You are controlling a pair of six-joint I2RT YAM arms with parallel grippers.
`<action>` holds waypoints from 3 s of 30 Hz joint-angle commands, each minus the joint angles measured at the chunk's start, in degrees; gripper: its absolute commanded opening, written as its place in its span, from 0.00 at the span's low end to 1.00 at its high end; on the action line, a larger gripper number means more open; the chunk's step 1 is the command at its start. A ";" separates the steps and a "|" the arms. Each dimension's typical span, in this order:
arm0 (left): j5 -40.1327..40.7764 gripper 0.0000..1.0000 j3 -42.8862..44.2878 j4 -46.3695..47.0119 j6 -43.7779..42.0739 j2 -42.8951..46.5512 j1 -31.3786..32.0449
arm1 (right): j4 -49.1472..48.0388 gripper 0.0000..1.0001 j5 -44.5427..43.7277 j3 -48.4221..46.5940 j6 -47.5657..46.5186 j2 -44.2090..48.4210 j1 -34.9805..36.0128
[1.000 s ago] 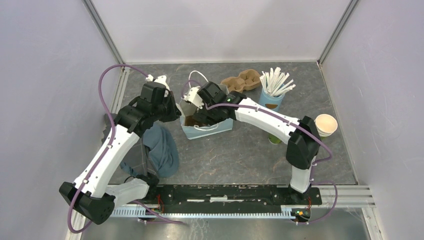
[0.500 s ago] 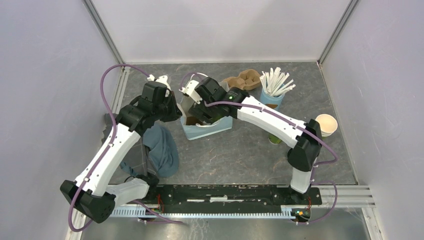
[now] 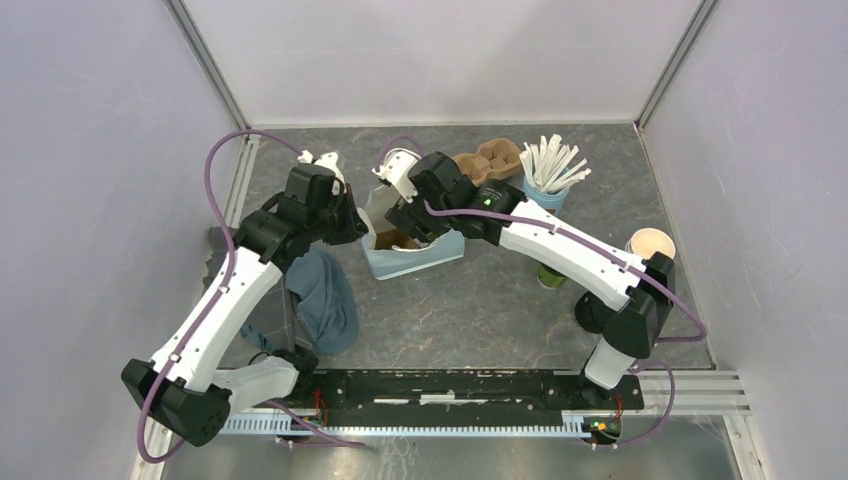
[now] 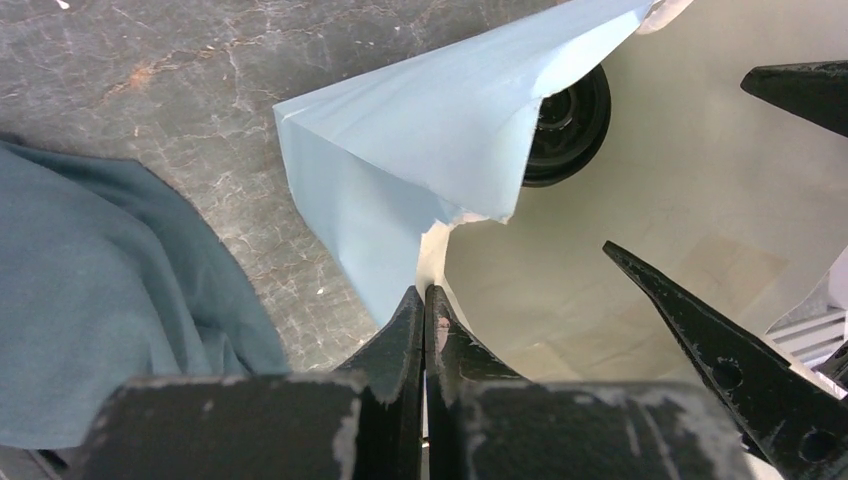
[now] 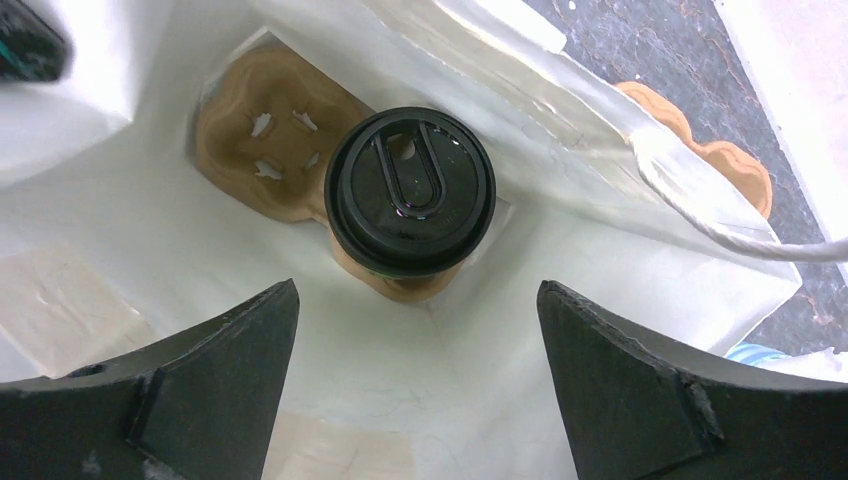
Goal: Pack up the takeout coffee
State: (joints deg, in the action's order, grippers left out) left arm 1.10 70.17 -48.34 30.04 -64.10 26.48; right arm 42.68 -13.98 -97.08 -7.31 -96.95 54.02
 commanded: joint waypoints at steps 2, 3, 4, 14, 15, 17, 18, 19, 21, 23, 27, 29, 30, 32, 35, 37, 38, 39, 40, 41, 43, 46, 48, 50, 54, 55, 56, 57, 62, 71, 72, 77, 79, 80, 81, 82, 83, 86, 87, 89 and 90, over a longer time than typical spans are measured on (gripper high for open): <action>-4.79 0.02 -2.16 3.12 -1.36 0.84 0.15 | -3.98 0.92 -0.12 -1.56 3.59 -0.68 0.46; -5.43 0.02 -2.41 3.53 -1.49 1.08 0.15 | -3.21 0.92 -0.22 -2.71 4.34 -1.69 0.54; -5.85 0.02 -2.67 3.93 -1.63 1.28 0.15 | -2.88 0.91 -0.36 -3.62 5.11 -2.48 0.53; -6.55 0.02 -4.78 5.35 -2.56 2.48 0.15 | -0.35 0.96 -7.03 -5.27 12.62 -7.39 1.31; -6.55 0.02 -4.74 5.38 -2.76 2.54 0.15 | -0.07 0.97 -7.89 -5.25 13.05 -7.70 1.30; -6.88 0.02 -4.77 5.76 -3.19 2.56 0.15 | 0.53 0.98 -10.13 -5.36 13.75 -8.38 1.36; -6.96 0.02 -4.78 5.92 -3.42 2.64 0.15 | 0.80 0.98 -11.10 -5.52 13.83 -8.68 1.33; -7.11 0.02 -4.78 6.03 -3.61 2.72 0.16 | 0.88 0.98 -11.62 -5.45 13.74 -8.97 1.34; -7.53 0.02 -4.91 6.28 -3.99 3.00 0.15 | 0.92 0.98 -11.87 -5.52 13.81 -9.70 1.36; -7.85 0.02 -5.16 6.55 -4.24 3.25 0.15 | 1.18 0.98 -13.28 -5.82 14.94 -10.72 1.29; -8.29 0.02 -5.61 6.93 -4.38 3.38 0.15 | 2.50 0.98 -16.26 -8.53 16.57 -13.44 0.93; -8.31 0.02 -5.74 6.94 -4.38 3.41 0.20 | 3.96 0.98 -17.91 -10.27 17.04 -15.23 0.52; -8.31 0.02 -5.82 6.94 -4.38 3.43 0.20 | 4.19 0.98 -17.90 -10.44 17.03 -15.79 0.29; -8.04 0.02 -5.84 6.96 -4.38 3.52 0.15 | 2.99 0.98 -16.24 -9.68 16.31 -16.46 -0.21; -7.55 0.02 -5.76 7.02 -4.37 3.46 0.15 | 1.14 0.98 -15.08 -8.80 15.23 -17.23 -0.44; -7.54 0.02 -5.65 6.95 -4.38 3.34 0.15 | 0.84 0.98 -15.01 -9.26 14.85 -17.85 -0.58; -7.47 0.02 -5.66 6.94 -4.38 3.24 0.15 | 0.34 0.96 -14.50 -9.45 14.46 -18.04 -0.65; -7.45 0.02 -5.66 6.94 -4.38 3.19 0.15 | -0.50 0.94 -14.02 -9.45 13.76 -18.06 -0.71; -7.35 0.02 -5.66 6.94 -4.38 3.11 0.15 | -0.83 0.91 -14.04 -9.57 13.43 -18.16 -0.72; -7.32 0.02 -5.66 6.92 -4.36 3.02 0.15 | -0.97 0.89 -14.47 -10.02 13.17 -18.23 -0.70; -7.22 0.02 -5.57 6.92 -4.36 2.85 0.15 | -1.13 0.79 -14.30 -11.20 12.13 -18.27 -0.70; -7.00 0.02 -5.57 6.94 -4.29 2.68 0.16 | -1.76 0.70 -14.03 -11.82 11.14 -17.67 -0.74; -6.57 0.02 -5.57 6.79 -4.17 2.54 0.15 | -2.52 0.67 -13.86 -11.84 10.40 -16.47 -0.70; -5.87 0.02 -5.44 6.41 -3.95 2.28 0.15 | -3.18 0.63 -13.53 -11.91 9.74 -15.04 -0.70; -3.86 0.02 -4.86 5.41 -3.34 1.58 0.16 | -6.00 0.59 -13.11 -9.99 9.19 -11.21 -0.72; -3.41 0.02 -4.68 5.22 -3.26 1.40 0.15 | -6.59 0.58 -12.94 -9.28 9.09 -10.02 -0.73; -3.10 0.02 -4.55 5.12 -3.17 1.31 0.15 | -6.98 0.56 -12.96 -8.91 9.09 -9.34 -0.72; -2.78 0.02 -4.40 4.98 -3.03 1.19 0.15 | -7.32 0.56 -12.87 -8.47 9.09 -8.36 -0.66; -2.85 0.02 -4.46 5.01 -2.54 0.92 0.20 | -9.22 0.52 -12.92 -6.11 9.24 -4.92 -0.66; -4.05 0.02 -5.93 6.43 -2.53 1.85 0.15 | -8.97 0.57 -9.72 -5.87 8.67 -5.13 -0.73; -4.07 0.02 -6.14 6.57 -2.46 1.87 0.15 | -9.28 0.57 -8.78 -4.98 8.52 -5.10 -0.67; 0.21 0.05 -1.31 1.91 -1.09 -0.95 0.16 | -8.92 0.59 -5.99 -2.82 8.79 -4.73 -0.59; 1.19 0.09 2.49 -0.96 -0.68 -3.36 0.15 | -8.52 0.59 -6.50 -2.33 9.25 -4.23 -0.49; 1.41 0.09 4.28 -2.31 -0.36 -4.49 0.15 | -8.34 0.59 -6.92 -2.17 9.69 -4.00 -0.47; 1.50 0.11 6.38 -3.51 0.04 -5.58 0.15 | -8.27 0.59 -7.25 -2.26 10.26 -3.82 -0.46; 1.48 0.17 7.67 -4.40 0.65 -6.70 0.15 | -8.22 0.59 -7.40 -2.40 11.02 -3.70 -0.46; 1.36 0.24 8.75 -5.10 0.97 -7.31 0.16 | -8.25 0.59 -7.37 -2.57 11.83 -3.54 -0.36; 2.30 0.40 10.98 -6.68 2.78 -8.93 0.06 | -7.78 0.59 -6.95 -4.00 13.55 -3.76 -0.02; 2.85 0.45 11.86 -7.40 3.33 -9.51 0.06 | -7.63 0.59 -6.99 -4.27 13.70 -3.69 0.18; 3.52 0.54 13.38 -8.05 4.18 -10.75 0.06 | -7.44 0.59 -7.14 -4.45 13.74 -3.56 0.44; 3.52 0.57 14.18 -8.14 4.60 -11.43 0.06 | -7.50 0.59 -7.19 -4.54 13.86 -3.43 0.49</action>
State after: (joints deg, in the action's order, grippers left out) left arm 2.28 79.94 -53.56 30.74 -73.76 26.48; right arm 35.29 -21.19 -99.42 4.27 -102.06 53.76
